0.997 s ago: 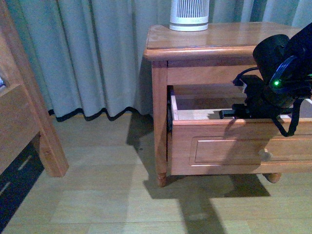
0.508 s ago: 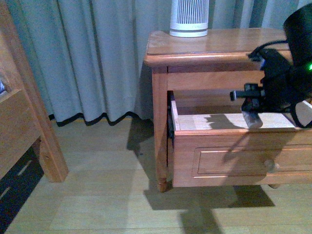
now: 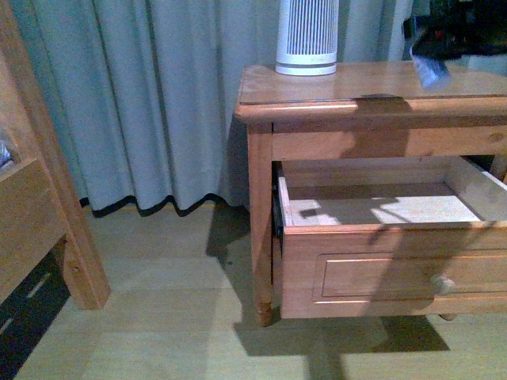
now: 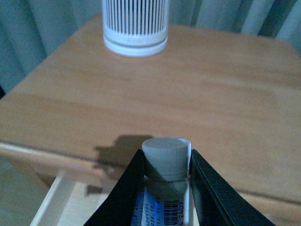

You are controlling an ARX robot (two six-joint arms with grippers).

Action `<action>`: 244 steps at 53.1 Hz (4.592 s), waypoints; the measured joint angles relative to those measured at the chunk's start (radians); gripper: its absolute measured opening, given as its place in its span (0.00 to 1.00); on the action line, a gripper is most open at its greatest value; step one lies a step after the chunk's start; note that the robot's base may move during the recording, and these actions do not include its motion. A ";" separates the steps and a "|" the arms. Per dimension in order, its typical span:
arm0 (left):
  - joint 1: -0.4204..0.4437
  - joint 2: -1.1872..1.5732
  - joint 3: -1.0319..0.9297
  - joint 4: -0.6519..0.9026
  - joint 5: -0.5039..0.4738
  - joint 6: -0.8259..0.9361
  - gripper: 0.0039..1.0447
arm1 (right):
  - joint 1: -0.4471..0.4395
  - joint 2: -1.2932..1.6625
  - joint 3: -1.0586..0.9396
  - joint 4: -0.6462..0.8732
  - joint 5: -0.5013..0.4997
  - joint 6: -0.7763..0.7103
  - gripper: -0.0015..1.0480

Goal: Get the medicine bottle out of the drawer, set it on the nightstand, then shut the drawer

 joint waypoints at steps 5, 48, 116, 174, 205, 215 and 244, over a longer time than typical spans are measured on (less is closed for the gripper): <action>0.000 0.000 0.000 0.000 0.000 0.000 0.94 | 0.000 0.035 0.071 0.010 0.015 -0.025 0.24; 0.000 0.000 0.000 0.000 0.000 0.001 0.94 | 0.006 0.507 0.699 -0.222 0.119 -0.036 0.23; 0.000 0.000 0.000 0.000 0.000 0.001 0.94 | -0.021 0.564 0.511 0.294 0.078 -0.034 0.23; 0.000 0.000 0.000 0.000 0.000 0.001 0.94 | -0.055 0.047 -0.172 0.365 0.039 0.143 0.93; 0.000 0.000 0.000 0.000 0.000 0.001 0.94 | -0.024 -0.217 -0.902 0.294 0.056 0.272 0.10; 0.000 0.000 0.000 0.000 0.000 0.001 0.94 | -0.026 -0.087 -0.938 0.412 0.089 0.269 0.03; 0.000 0.000 0.000 0.000 0.000 0.001 0.94 | -0.024 0.249 -0.552 0.583 0.171 0.096 0.03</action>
